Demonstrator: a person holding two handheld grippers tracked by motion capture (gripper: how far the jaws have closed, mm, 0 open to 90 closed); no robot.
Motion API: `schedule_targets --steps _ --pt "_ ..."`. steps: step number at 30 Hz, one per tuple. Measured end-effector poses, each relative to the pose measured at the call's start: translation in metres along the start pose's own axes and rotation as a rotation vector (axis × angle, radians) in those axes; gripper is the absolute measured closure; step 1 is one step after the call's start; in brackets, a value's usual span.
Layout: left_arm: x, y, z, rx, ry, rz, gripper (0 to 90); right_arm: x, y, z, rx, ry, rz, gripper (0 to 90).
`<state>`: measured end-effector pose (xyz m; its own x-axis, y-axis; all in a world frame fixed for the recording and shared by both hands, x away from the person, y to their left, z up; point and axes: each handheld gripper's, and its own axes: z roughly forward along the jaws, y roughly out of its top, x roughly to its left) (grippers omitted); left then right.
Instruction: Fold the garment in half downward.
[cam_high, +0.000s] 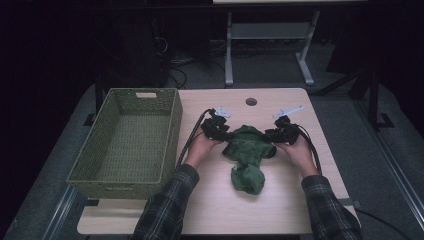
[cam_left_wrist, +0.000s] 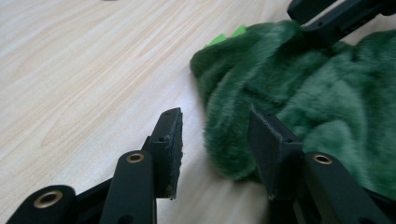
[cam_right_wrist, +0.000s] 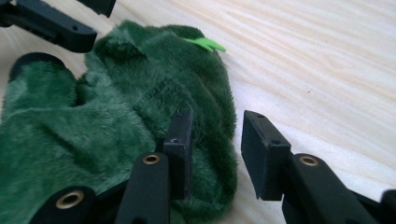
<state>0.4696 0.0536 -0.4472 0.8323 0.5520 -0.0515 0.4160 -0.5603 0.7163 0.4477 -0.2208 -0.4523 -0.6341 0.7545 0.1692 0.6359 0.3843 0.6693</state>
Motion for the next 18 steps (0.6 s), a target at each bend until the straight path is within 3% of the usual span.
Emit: schedule_targets --steps 4,9,13,16,18 --pt "0.003 -0.002 0.008 0.007 -0.022 -0.02 59.1 -0.001 -0.002 0.008 0.02 0.01 -0.007 66.5" --pt "0.005 -0.003 0.018 0.05 -0.031 0.004 64.5 -0.004 -0.004 0.011 0.029 0.016 0.013 75.3" --pt "0.008 -0.007 0.023 0.047 -0.047 -0.013 74.8 -0.004 -0.005 0.011 0.035 0.016 0.016 82.4" --pt "0.006 -0.006 0.022 0.056 -0.042 0.002 84.2 -0.003 -0.004 0.01 0.036 0.027 0.01 86.8" --pt "0.003 -0.004 0.021 0.04 -0.044 -0.021 86.8 -0.002 -0.003 0.01 0.043 0.031 0.02 87.5"
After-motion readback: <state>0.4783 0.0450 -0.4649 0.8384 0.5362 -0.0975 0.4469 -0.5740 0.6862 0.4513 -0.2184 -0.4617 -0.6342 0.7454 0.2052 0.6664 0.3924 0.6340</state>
